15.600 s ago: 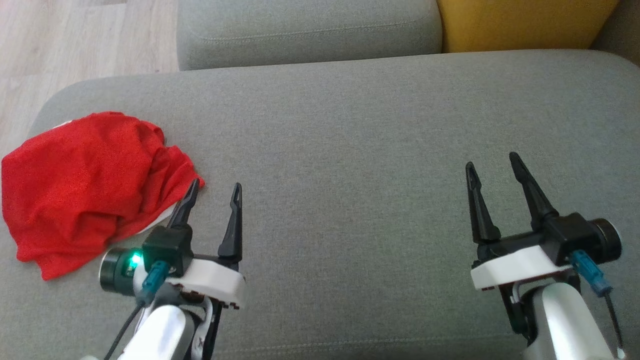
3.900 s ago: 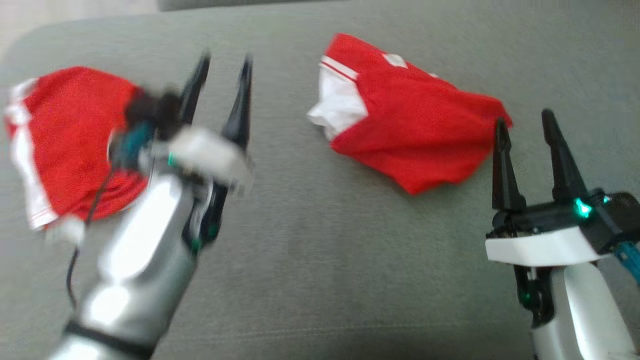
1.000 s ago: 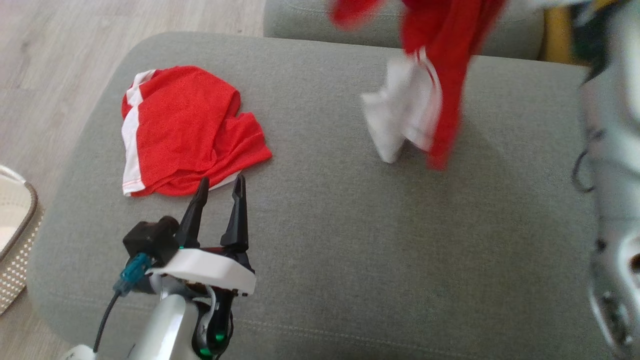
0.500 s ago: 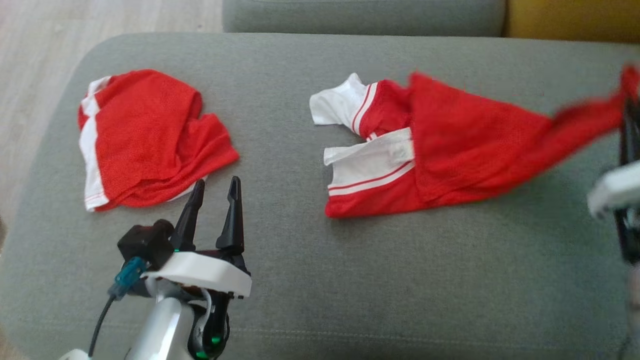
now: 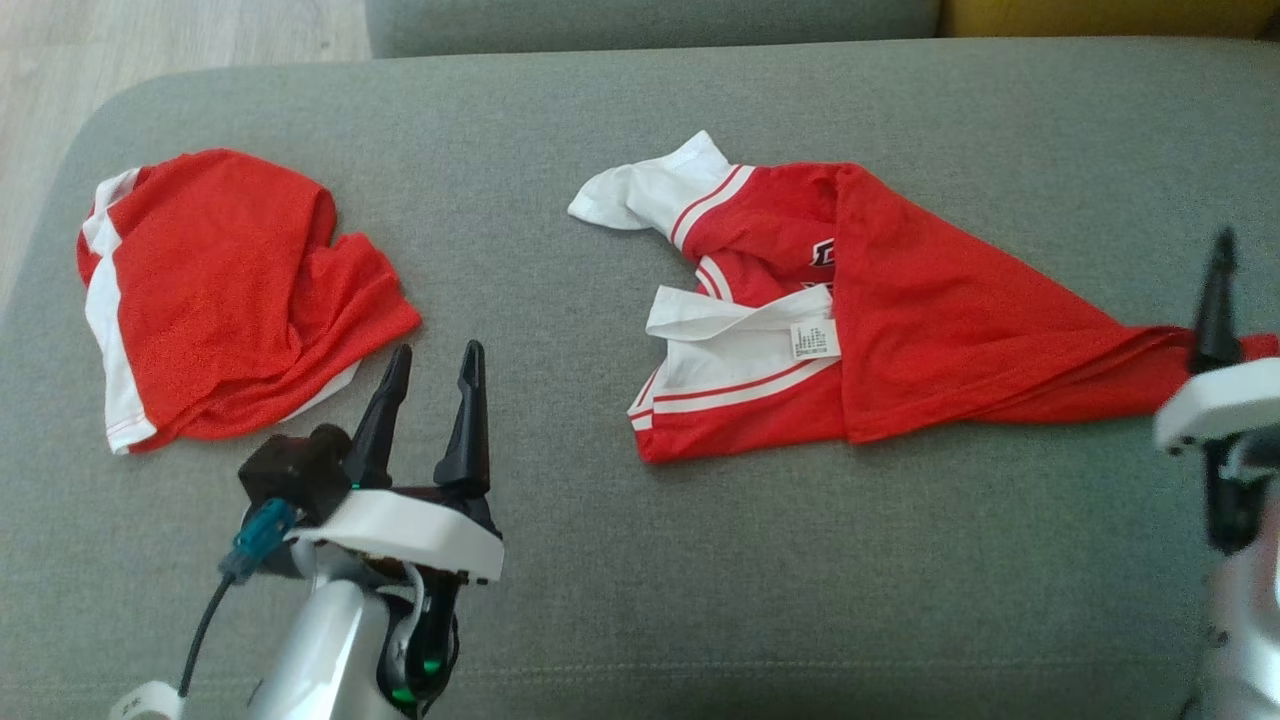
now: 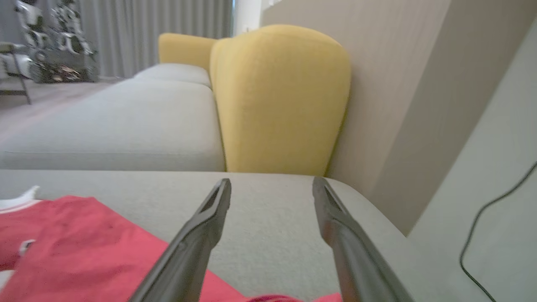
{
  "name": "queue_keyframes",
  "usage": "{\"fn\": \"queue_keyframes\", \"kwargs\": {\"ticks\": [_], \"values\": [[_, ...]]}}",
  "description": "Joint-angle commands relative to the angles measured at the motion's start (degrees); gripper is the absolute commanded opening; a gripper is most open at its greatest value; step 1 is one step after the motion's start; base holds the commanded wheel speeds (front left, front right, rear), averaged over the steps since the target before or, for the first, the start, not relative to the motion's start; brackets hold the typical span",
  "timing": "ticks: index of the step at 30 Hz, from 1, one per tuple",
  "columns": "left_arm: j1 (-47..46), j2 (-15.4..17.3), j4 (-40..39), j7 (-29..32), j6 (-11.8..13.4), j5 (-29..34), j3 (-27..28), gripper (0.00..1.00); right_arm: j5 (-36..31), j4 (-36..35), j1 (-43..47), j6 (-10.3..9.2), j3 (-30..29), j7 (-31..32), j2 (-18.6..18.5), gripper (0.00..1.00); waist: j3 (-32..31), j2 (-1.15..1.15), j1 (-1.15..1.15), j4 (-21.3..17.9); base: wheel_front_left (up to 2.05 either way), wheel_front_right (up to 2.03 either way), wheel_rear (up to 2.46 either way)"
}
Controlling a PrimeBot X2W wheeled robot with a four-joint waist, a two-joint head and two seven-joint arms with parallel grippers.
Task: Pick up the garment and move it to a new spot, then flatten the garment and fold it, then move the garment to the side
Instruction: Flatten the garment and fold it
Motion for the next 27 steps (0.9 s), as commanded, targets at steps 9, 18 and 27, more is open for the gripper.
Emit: {"fn": "queue_keyframes", "kwargs": {"ticks": [9,18,27], "values": [[-2.65,0.39,-3.23,-0.35,0.08,-0.21,2.26,1.00,9.87,-9.83,7.50,0.43,17.54,-6.71,1.18,1.00,-0.82,0.00,0.00,0.06,0.00,0.00,0.00],[-1.55,0.39,-3.93,-0.35,-0.16,0.21,2.20,1.00,10.89,-11.60,13.54,0.43,23.54,-9.21,1.72,1.00,-0.05,0.00,0.00,1.14,0.00,0.00,0.00],[-2.25,0.39,-3.26,-0.35,-0.26,-0.16,1.18,1.00,7.55,-3.36,11.22,0.43,31.15,-6.52,-1.89,1.00,1.59,0.00,0.00,3.65,0.00,0.00,0.00]]}}
